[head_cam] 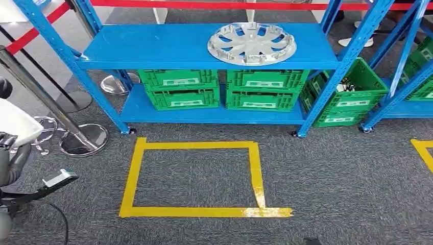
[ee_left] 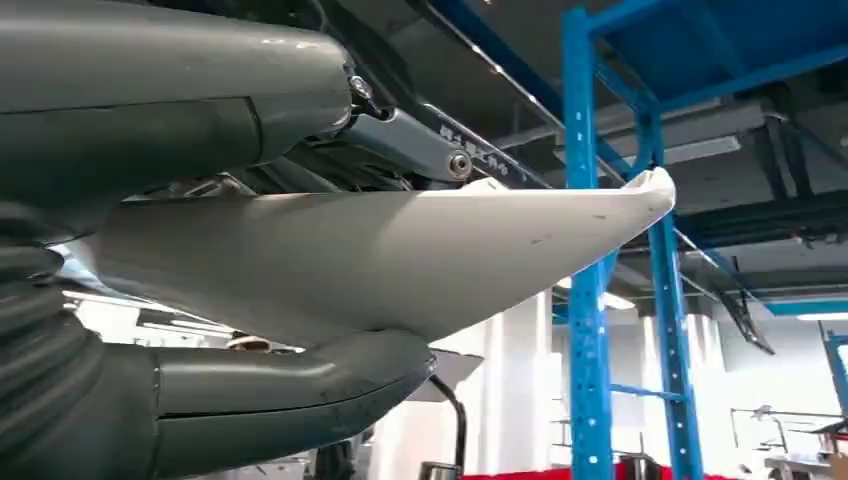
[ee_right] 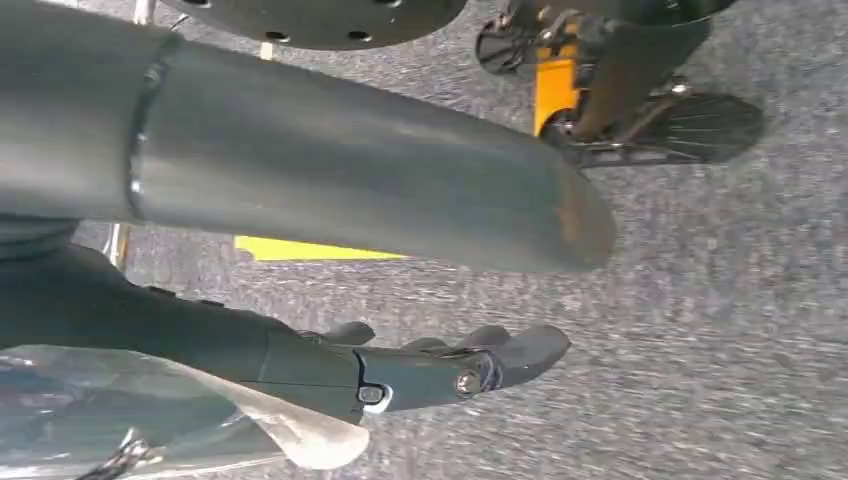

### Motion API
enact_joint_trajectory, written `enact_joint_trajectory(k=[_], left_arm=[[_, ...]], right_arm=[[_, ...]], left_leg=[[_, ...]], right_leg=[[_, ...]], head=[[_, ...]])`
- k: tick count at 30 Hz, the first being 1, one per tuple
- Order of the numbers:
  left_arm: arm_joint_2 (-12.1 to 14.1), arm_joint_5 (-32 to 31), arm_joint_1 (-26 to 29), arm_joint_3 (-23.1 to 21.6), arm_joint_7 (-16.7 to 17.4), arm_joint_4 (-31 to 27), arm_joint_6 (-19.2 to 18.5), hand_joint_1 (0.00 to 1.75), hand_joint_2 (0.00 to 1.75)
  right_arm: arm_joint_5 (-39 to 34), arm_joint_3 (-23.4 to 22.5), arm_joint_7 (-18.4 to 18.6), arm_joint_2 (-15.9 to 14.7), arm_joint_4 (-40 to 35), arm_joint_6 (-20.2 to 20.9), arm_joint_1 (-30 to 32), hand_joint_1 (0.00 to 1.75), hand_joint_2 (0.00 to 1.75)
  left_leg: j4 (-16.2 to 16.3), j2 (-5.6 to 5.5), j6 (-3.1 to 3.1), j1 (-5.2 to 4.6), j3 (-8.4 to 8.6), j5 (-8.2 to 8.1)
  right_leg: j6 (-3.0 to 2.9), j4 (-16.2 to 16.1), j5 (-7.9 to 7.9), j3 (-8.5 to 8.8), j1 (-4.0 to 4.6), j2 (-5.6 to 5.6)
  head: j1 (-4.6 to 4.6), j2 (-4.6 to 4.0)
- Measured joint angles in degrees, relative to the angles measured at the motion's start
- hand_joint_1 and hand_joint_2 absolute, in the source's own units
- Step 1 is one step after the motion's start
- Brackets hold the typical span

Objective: Take the parts from the cabinet and place them on the table.

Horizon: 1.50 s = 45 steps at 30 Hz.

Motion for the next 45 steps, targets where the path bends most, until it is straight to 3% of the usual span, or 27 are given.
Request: enact_joint_trajectory(k=[1, 4, 5, 7, 9, 10, 11, 13, 14, 16, 17, 19, 20, 21, 23, 24, 25, 26, 27, 29, 30, 35, 36, 37, 40, 42, 45], left_arm=[[-0.02, 0.02, -0.15, -0.02, -0.02, 0.00, 0.00, 1.75, 1.75], [-0.09, 0.11, -0.39, -0.02, -0.04, 0.02, 0.02, 1.75, 1.75], [-0.20, 0.09, -0.49, -0.04, -0.04, 0.07, 0.00, 1.75, 1.75], [-0.30, 0.09, -0.74, -0.04, -0.11, 0.09, 0.02, 1.75, 1.75], [-0.44, 0.13, -0.76, -0.04, -0.22, 0.13, 0.02, 1.75, 1.75], [-0.50, 0.13, -0.76, -0.04, -0.37, 0.22, 0.02, 1.75, 1.75], [-0.57, 0.15, -0.75, -0.04, -0.46, 0.28, 0.02, 1.75, 1.75], [-0.72, 0.46, -0.72, -0.04, -0.61, 0.44, 0.00, 1.75, 1.75], [-0.79, 0.66, -0.72, -0.04, -0.68, 0.52, 0.00, 1.75, 1.75], [-0.85, 0.74, -0.71, 0.02, -0.68, 0.57, 0.00, 1.75, 1.75], [-0.85, 0.77, -0.73, 0.04, -0.70, 0.57, 0.00, 1.75, 1.75], [-0.90, 0.81, -0.82, 0.02, -0.70, 0.61, 0.00, 1.75, 1.75], [-0.90, 0.81, -0.72, 0.02, -0.70, 0.66, 0.00, 1.75, 1.75], [-0.87, 0.81, -0.67, 0.06, -0.70, 0.70, -0.02, 1.75, 1.75], [-0.87, 0.83, -0.69, 0.07, -0.70, 0.74, -0.02, 1.75, 1.75], [-0.87, 0.83, -0.65, 0.07, -0.70, 0.83, -0.02, 1.75, 1.75], [-0.92, 0.83, -0.64, 0.04, -0.70, 0.92, -0.02, 1.75, 1.75], [-0.94, 0.83, -0.63, 0.07, -0.70, 1.05, -0.02, 1.75, 1.75], [-0.94, 0.83, -0.64, 0.07, -0.70, 1.14, -0.02, 1.75, 1.75], [-0.94, 0.83, -0.66, 0.07, -0.70, 1.14, -0.02, 1.75, 1.75], [-0.92, 0.83, -0.71, 0.07, -0.70, 1.16, -0.02, 1.75, 1.75], [-0.85, 0.94, -0.60, 0.50, -0.70, 1.18, 0.15, 1.75, 1.75], [-0.90, 1.00, -0.67, 0.50, -0.70, 1.18, 0.17, 1.75, 1.75], [-0.96, 1.05, -0.51, 0.50, -0.70, 1.18, 0.17, 1.75, 1.75], [-1.05, 1.16, -0.31, 0.68, -0.77, 1.20, 0.26, 1.75, 1.75], [-1.14, 1.27, -0.09, 0.94, -0.83, 1.22, 0.28, 1.75, 1.75], [-1.03, 2.27, -0.32, 1.84, -1.23, 1.40, 0.11, 1.75, 1.75]], right_arm=[[0.00, 0.00, -0.04, 0.00, 0.00, 0.00, -0.04, 0.00, 0.00], [-0.02, 0.00, 0.02, 0.02, 0.02, -0.07, 0.09, 0.00, 0.00], [-0.04, 0.00, 0.13, 0.02, 0.02, -0.09, 0.20, 0.00, 0.00], [-0.04, 0.00, 0.22, 0.02, 0.02, -0.11, 0.43, 0.00, 0.00], [-0.04, 0.00, 0.20, 0.07, 0.09, -0.09, 0.42, 0.00, 0.00], [-0.04, 0.00, 0.20, 0.07, 0.09, -0.11, 0.38, 0.00, 0.00], [-0.04, 0.02, 0.20, 0.04, 0.09, -0.11, 0.36, 0.00, 0.00], [-0.04, 0.00, 0.20, 0.04, 0.09, -0.11, 0.36, 0.00, 0.00], [-0.04, 0.00, 0.17, 0.04, 0.09, -0.11, 0.34, 0.00, 0.00], [-0.02, 0.00, 0.09, 0.07, 0.09, -0.11, 0.26, 0.00, 0.00], [-0.04, 0.00, 0.09, 0.04, 0.09, -0.11, 0.16, 0.00, 0.00], [-0.02, 0.00, 0.04, 0.04, 0.09, -0.13, 0.23, 0.00, 0.00], [-0.04, 0.00, 0.07, 0.07, 0.11, -0.13, 0.37, 0.00, 0.00], [-0.04, 0.00, 0.13, 0.07, 0.11, -0.13, 0.44, 0.00, 0.00], [-0.02, 0.00, 0.11, 0.07, 0.11, -0.13, 0.48, 0.00, 0.00], [-0.04, 0.00, 0.13, 0.07, 0.11, -0.13, 0.54, 0.00, 0.00], [-0.04, 0.00, 0.13, 0.07, 0.11, -0.13, 0.60, 0.00, 0.00], [-0.04, 0.00, 0.13, 0.07, 0.11, -0.13, 0.66, 0.00, 0.00], [-0.04, 0.00, 0.13, 0.07, 0.11, -0.13, 0.68, 0.00, 0.00], [-0.02, 0.00, 0.11, 0.07, 0.11, -0.13, 0.65, 0.00, 0.00], [-0.02, 0.00, 0.11, 0.11, 0.11, -0.13, 0.67, 0.00, 0.00], [0.02, 0.00, -0.07, 0.42, 0.22, -0.11, 0.60, 0.00, 0.00], [0.09, 0.00, -0.07, 0.42, 0.22, -0.17, 0.54, 0.00, 0.00], [0.15, 0.00, -0.07, 0.42, 0.22, -0.17, 0.43, 0.00, 0.00], [0.35, 0.02, -0.02, 0.42, 0.22, -0.17, 0.67, 0.00, 0.00], [0.55, 0.02, 0.20, 0.42, 0.22, -0.17, 0.85, 0.00, 0.00], [1.12, 0.35, 0.28, 0.42, 0.22, -0.20, 0.71, 0.00, 0.00]], left_leg=[[-2.26, -0.26, 0.63, -0.34, 0.83, -0.50], [-2.01, -0.15, 2.03, -1.17, -0.57, 1.11], [-2.26, 0.20, 2.65, -0.82, -1.46, 2.10], [-2.24, 0.34, 3.45, -0.90, -3.37, 3.62], [-2.19, 0.36, 3.52, -0.98, -5.42, 5.36], [-2.12, 0.37, 3.46, -1.03, -6.70, 6.31], [-2.04, 0.40, 3.35, -1.03, -7.76, 7.21], [-1.83, 0.39, 2.94, -0.96, -10.40, 8.68], [-1.53, 0.35, 2.65, -0.89, -11.47, 9.34], [-0.22, 0.33, 2.04, -1.15, -12.54, 9.99], [0.09, 0.39, 1.68, -1.23, -12.65, 10.55], [-0.13, 0.42, 1.17, -0.98, -12.56, 11.27], [-0.01, 0.36, 0.89, -0.79, -12.82, 11.24], [0.90, 0.31, 0.56, -0.70, -13.12, 9.27], [8.08, 0.27, 0.08, -0.66, -14.95, 2.65], [12.80, 0.27, -0.06, -0.64, -16.04, 0.36], [16.38, 0.27, -0.08, -0.64, -16.77, -0.51], [17.58, 0.26, 0.03, -0.65, -16.52, -0.14], [15.96, 0.26, 0.25, -0.65, -14.90, 1.24], [7.09, 0.19, 1.10, -0.83, -9.47, 5.22], [3.11, 0.09, 1.85, -1.08, -7.33, 5.56], [0.26, 0.22, 2.74, -1.67, -6.64, 5.77], [-1.80, 0.40, 2.95, -1.25, -5.72, 5.38], [-2.18, 0.30, 3.44, -1.13, -5.85, 5.74], [-2.02, 0.34, 3.46, -1.09, -6.27, 5.86], [-1.77, 0.32, 3.31, -0.95, -6.34, 5.94], [-0.48, 0.28, 2.40, -0.39, -6.79, 5.62]], right_leg=[[0.36, 0.17, 0.53, -0.27, -0.04, 0.03], [1.60, -0.46, 2.55, -0.62, -0.63, 0.07], [1.85, -0.05, 1.56, -1.08, -0.96, 0.29], [2.11, 4.68, -6.18, -3.16, -0.90, 0.48], [2.30, 13.19, -12.37, -4.97, -0.90, 0.47], [2.36, 16.66, -12.72, -4.98, -0.90, 0.47], [2.36, 18.29, -10.95, -4.35, -0.90, 0.47], [2.31, 16.20, -4.56, -0.62, -0.93, 0.46], [2.32, 12.78, -3.70, 2.52, -1.00, 0.46], [2.39, -0.65, -9.22, 12.91, -1.04, 0.59], [1.78, -2.53, -11.03, 13.25, -0.94, 0.67], [1.21, -1.91, -10.71, 12.87, -0.69, 0.71], [0.49, -1.95, -10.21, 12.55, -0.94, 0.39], [0.03, -1.94, -9.86, 12.26, -0.90, 0.26], [-0.38, -1.88, -9.08, 11.51, -0.76, -0.01], [-0.45, -1.84, -8.77, 11.18, -0.66, -0.11], [-0.55, -1.69, -8.55, 10.80, -0.56, -0.18], [-0.55, -1.53, -8.42, 10.46, -0.47, -0.23], [-0.55, -1.28, -8.29, 10.68, -0.37, -0.23], [-0.55, -0.87, -8.24, 10.50, -0.16, -0.16], [-0.47, -0.83, -8.30, 10.37, -0.19, -0.16], [1.14, -0.97, -7.69, 9.60, -0.35, -0.17], [1.37, -0.18, -8.96, 8.51, -0.38, 0.08], [1.57, 2.23, -10.53, 7.10, -0.38, 0.26], [2.20, 15.81, -15.26, 0.53, -0.79, 0.45], [2.61, 16.33, -13.52, -0.15, -1.10, 0.44], [3.43, 2.55, -5.88, 6.10, -1.87, 0.43]], head=[[0.20, 0.00], [-0.06, 0.02], [-0.11, 0.00], [0.26, 0.00], [0.24, 0.00], [0.22, 0.00], [0.22, 0.00], [0.22, 0.00], [0.22, 0.00], [0.31, 0.00], [0.28, 0.00], [0.18, 0.02], [0.20, 0.00], [0.07, 0.00], [-0.09, 0.00], [-0.13, 0.00], [-0.09, 0.00], [-0.11, 0.00], [-0.11, 0.00], [-0.13, 0.00], [-0.02, 0.00], [-0.15, 0.02], [-0.02, 0.02], [0.11, 0.00], [0.28, 0.00], [0.28, 0.00], [0.35, 0.00]])
